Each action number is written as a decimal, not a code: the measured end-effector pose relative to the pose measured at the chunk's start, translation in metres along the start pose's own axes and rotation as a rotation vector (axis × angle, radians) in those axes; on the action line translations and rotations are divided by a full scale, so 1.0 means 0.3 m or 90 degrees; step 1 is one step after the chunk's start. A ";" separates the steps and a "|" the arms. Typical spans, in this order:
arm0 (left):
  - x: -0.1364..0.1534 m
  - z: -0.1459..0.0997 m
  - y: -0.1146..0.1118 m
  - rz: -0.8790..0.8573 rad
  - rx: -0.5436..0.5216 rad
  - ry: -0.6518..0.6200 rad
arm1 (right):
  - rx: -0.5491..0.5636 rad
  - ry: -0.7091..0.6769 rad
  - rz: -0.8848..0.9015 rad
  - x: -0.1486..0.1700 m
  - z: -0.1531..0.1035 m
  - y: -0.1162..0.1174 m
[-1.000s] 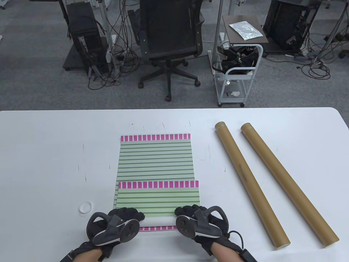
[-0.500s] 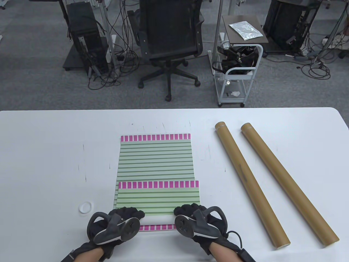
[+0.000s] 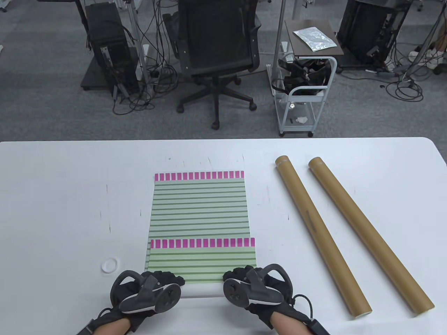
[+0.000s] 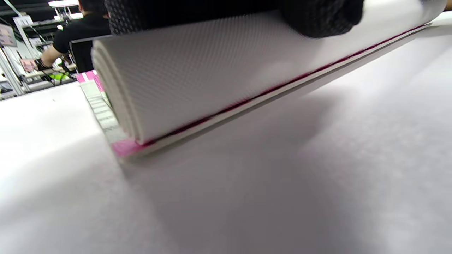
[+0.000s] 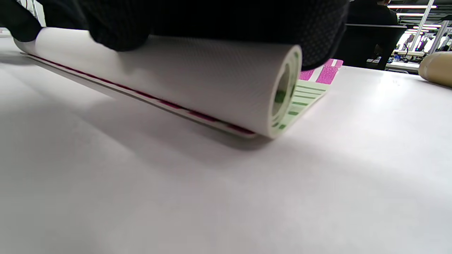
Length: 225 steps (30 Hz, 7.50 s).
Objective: Roll up mouse pads and store in mailing tubes
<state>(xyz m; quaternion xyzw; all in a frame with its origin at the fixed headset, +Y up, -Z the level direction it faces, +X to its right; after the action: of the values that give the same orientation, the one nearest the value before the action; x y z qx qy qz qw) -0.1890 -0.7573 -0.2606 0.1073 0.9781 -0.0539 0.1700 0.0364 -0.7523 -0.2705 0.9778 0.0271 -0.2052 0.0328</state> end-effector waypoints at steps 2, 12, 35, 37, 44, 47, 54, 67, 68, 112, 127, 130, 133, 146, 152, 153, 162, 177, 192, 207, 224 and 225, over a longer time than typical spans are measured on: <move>0.004 0.006 -0.003 -0.008 0.008 0.004 | -0.008 0.004 0.013 0.007 0.006 0.005; 0.017 0.002 -0.007 -0.010 -0.006 0.020 | 0.020 0.018 -0.007 -0.005 0.004 0.008; 0.027 0.007 0.010 0.007 -0.067 0.065 | 0.016 0.043 -0.045 0.007 0.021 0.015; 0.016 0.009 0.009 0.019 -0.063 0.065 | 0.016 0.044 -0.046 0.008 0.023 0.016; 0.020 0.015 0.005 0.005 -0.054 0.075 | 0.062 0.036 -0.063 0.014 0.000 -0.005; 0.020 0.014 0.004 0.003 -0.051 0.075 | 0.045 0.037 -0.062 0.010 0.006 0.006; 0.030 0.016 -0.001 -0.012 -0.039 0.075 | 0.038 0.047 -0.054 0.013 0.016 0.017; 0.072 0.032 -0.020 -0.107 0.035 0.060 | 0.010 0.055 -0.029 0.026 0.028 0.027; 0.073 0.031 -0.020 -0.109 0.033 0.060 | 0.009 0.056 -0.029 0.026 0.028 0.027; 0.023 0.027 -0.004 -0.028 -0.023 0.074 | 0.069 0.039 -0.091 -0.012 0.006 0.005; 0.019 0.042 -0.014 -0.019 -0.019 0.095 | 0.047 0.057 -0.055 0.019 0.021 0.023; 0.023 0.052 -0.017 -0.033 -0.003 0.095 | 0.023 0.054 -0.076 0.020 0.030 0.038; 0.022 0.049 -0.009 -0.021 -0.001 0.077 | 0.007 0.042 -0.053 0.021 0.036 0.021; 0.027 0.037 -0.002 -0.039 0.036 0.051 | 0.050 0.021 -0.051 -0.017 0.005 -0.006; 0.013 0.010 0.021 0.011 -0.053 0.056 | 0.047 0.033 -0.055 -0.017 0.012 0.005; 0.008 0.014 0.016 0.010 -0.041 0.051 | 0.045 0.036 -0.052 -0.016 0.014 0.006; 0.023 0.035 0.012 -0.034 -0.020 0.079 | 0.102 0.037 -0.091 -0.018 -0.001 -0.017; 0.000 0.025 0.010 0.013 -0.052 0.079 | 0.070 0.056 -0.072 -0.008 0.012 0.006; 0.018 0.019 0.012 -0.021 0.031 0.018 | 0.006 0.010 -0.058 -0.018 0.002 -0.008; 0.011 0.000 0.031 -0.015 -0.068 0.055 | 0.042 0.033 -0.037 -0.013 0.012 -0.002; 0.029 0.017 0.007 -0.091 0.055 0.012 | -0.051 0.004 0.007 0.004 0.003 0.003; 0.027 0.015 0.007 -0.085 0.051 0.014 | -0.046 0.004 0.006 0.000 0.000 0.004</move>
<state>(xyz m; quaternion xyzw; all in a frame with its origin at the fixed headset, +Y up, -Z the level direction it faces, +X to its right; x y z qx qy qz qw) -0.1946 -0.7544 -0.2679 0.0488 0.9820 -0.1028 0.1508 0.0364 -0.7534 -0.2704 0.9767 0.0302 -0.2007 0.0693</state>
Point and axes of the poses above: the tracker on the back of each hand, its own x axis roughly to the little-finger side, its own z axis roughly from the wrist to the fingertips, y = z × x, the point moved 1 cm from there along z, roughly from the wrist to the fingertips, and after that the axes turned 11 degrees about y, right-handed, at the moved point
